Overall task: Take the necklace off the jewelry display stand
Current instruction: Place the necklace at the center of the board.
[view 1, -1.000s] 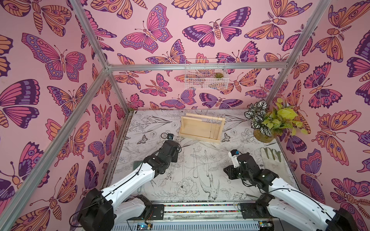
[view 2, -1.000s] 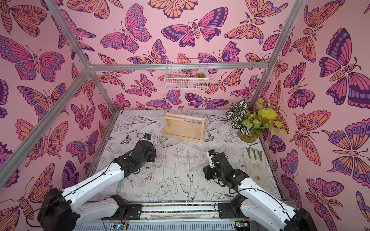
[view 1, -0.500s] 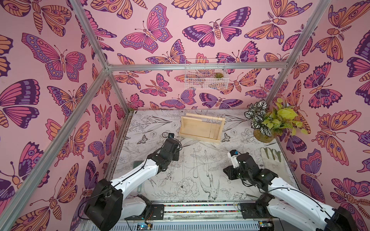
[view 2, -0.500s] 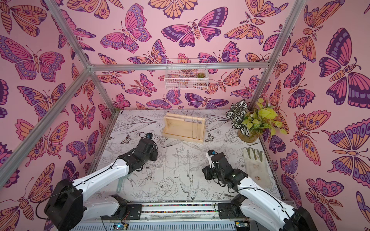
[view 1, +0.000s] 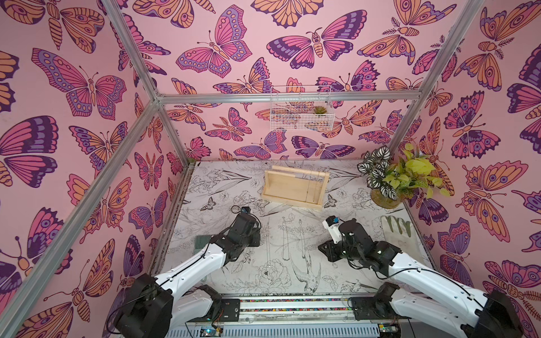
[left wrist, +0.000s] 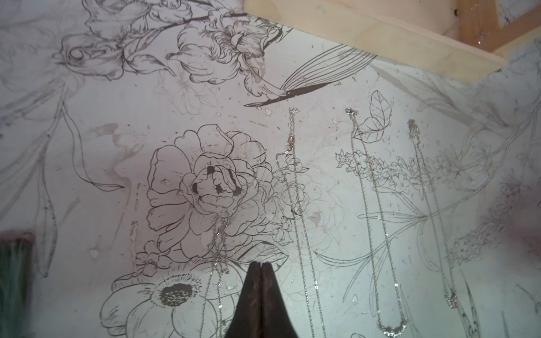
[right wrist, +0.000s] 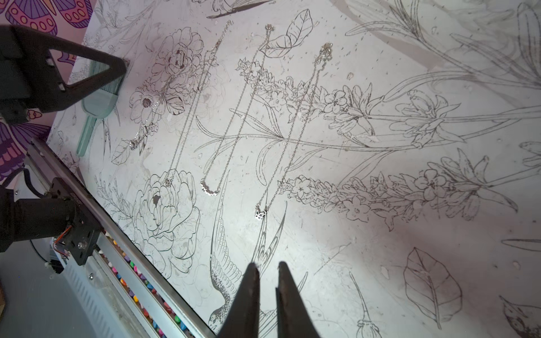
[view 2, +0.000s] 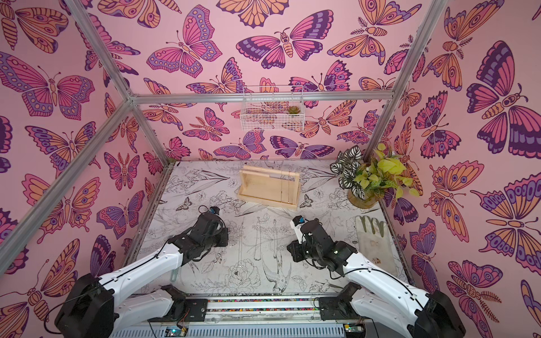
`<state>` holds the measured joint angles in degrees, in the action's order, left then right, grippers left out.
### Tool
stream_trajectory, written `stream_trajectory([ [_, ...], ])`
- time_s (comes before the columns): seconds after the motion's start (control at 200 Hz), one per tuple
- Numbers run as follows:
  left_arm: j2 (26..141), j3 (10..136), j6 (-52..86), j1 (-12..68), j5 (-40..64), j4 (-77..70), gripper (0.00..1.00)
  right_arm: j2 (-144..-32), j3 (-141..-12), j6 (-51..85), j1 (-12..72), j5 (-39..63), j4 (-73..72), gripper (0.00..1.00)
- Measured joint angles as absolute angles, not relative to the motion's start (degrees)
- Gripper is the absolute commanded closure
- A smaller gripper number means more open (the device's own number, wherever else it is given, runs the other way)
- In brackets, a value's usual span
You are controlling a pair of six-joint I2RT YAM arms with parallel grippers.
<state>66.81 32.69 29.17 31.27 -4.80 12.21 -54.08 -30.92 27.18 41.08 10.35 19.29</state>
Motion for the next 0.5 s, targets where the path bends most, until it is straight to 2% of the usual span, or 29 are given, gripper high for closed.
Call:
stream_trajectory([
  [0.501, 75.99, 33.76, 34.52, 30.28, -6.07, 12.58, 1.0, -51.57, -30.83, 27.18, 41.15, 8.6, 20.56, 0.83],
])
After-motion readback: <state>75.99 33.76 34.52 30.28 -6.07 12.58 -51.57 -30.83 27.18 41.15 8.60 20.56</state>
